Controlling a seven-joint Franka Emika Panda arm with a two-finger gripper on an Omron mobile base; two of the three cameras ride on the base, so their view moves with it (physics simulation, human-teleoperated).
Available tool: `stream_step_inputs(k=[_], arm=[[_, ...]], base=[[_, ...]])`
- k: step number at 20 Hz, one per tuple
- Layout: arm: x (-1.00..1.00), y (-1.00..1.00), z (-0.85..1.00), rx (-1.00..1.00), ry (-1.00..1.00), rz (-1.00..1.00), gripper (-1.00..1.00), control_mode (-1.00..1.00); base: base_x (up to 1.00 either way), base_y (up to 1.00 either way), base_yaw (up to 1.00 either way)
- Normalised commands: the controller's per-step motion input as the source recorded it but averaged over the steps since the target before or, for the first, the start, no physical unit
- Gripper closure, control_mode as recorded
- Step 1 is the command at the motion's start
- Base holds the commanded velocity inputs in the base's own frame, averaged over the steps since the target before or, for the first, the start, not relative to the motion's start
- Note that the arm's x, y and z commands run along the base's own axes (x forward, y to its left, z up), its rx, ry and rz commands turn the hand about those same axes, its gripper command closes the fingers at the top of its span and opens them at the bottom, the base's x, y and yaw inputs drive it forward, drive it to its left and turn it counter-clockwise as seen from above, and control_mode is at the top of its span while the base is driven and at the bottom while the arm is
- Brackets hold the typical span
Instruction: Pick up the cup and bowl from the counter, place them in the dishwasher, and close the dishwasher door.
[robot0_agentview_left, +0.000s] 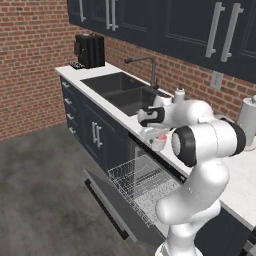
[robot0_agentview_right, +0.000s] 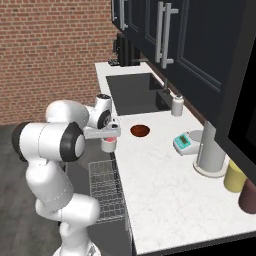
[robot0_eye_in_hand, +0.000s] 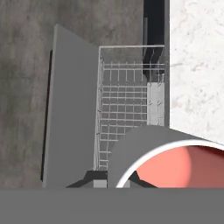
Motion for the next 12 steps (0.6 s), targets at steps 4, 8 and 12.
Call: stream_step_inputs(k=[4,8,12], arm=[[-0.58,0.96,0.0,0.08,0.06,0.04,1.0,-1.0],[0.31,0.98,-0.76,0.03,0.07,-0.07,1.0,-1.0],[0.21,0.83,-0.82,0.0,0.0,-0.27,1.0,-1.0]], base=[[0.0,0.0,0.0],[0.0,0.0,0.0],[0.0,0.0,0.0]])
